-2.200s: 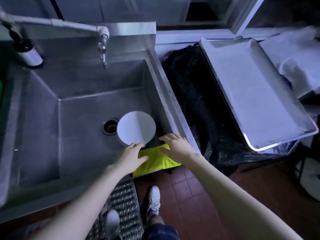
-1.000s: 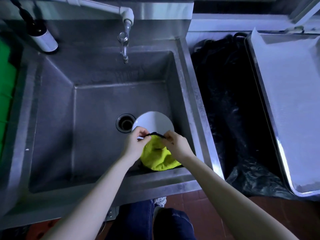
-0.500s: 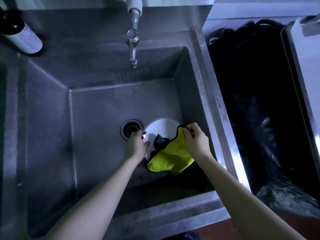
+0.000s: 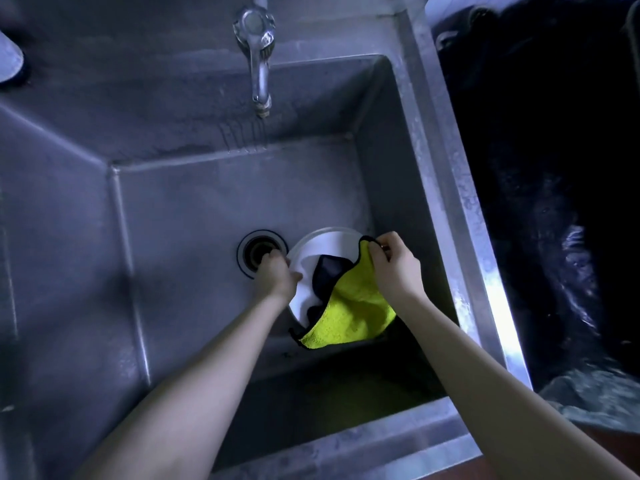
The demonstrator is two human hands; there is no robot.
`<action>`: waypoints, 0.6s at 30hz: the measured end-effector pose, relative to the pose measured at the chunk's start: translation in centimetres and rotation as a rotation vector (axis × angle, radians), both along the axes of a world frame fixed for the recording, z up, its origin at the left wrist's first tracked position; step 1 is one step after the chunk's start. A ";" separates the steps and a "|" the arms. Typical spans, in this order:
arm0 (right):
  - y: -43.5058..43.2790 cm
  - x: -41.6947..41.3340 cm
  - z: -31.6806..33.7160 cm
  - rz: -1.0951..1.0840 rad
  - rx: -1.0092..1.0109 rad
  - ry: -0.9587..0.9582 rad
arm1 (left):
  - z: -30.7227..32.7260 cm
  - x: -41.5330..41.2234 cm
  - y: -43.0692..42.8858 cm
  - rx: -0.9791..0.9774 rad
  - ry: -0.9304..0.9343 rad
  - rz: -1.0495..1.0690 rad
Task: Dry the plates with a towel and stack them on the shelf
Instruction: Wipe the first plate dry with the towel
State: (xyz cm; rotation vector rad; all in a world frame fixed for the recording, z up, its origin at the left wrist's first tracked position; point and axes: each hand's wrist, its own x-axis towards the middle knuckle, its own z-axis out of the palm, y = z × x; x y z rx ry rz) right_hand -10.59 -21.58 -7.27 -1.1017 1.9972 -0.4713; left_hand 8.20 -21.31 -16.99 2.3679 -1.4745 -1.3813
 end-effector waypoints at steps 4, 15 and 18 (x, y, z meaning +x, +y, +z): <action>0.0 0.1 0.7 -0.003 0.025 0.009 | 0.5 0.4 0.2 0.029 0.074 0.082; -1.6 0.1 6.5 0.100 0.002 -0.010 | 4.9 2.7 3.3 0.034 0.506 0.323; -3.2 0.0 9.9 0.104 -0.074 0.011 | 7.4 3.9 3.7 -0.017 0.575 0.406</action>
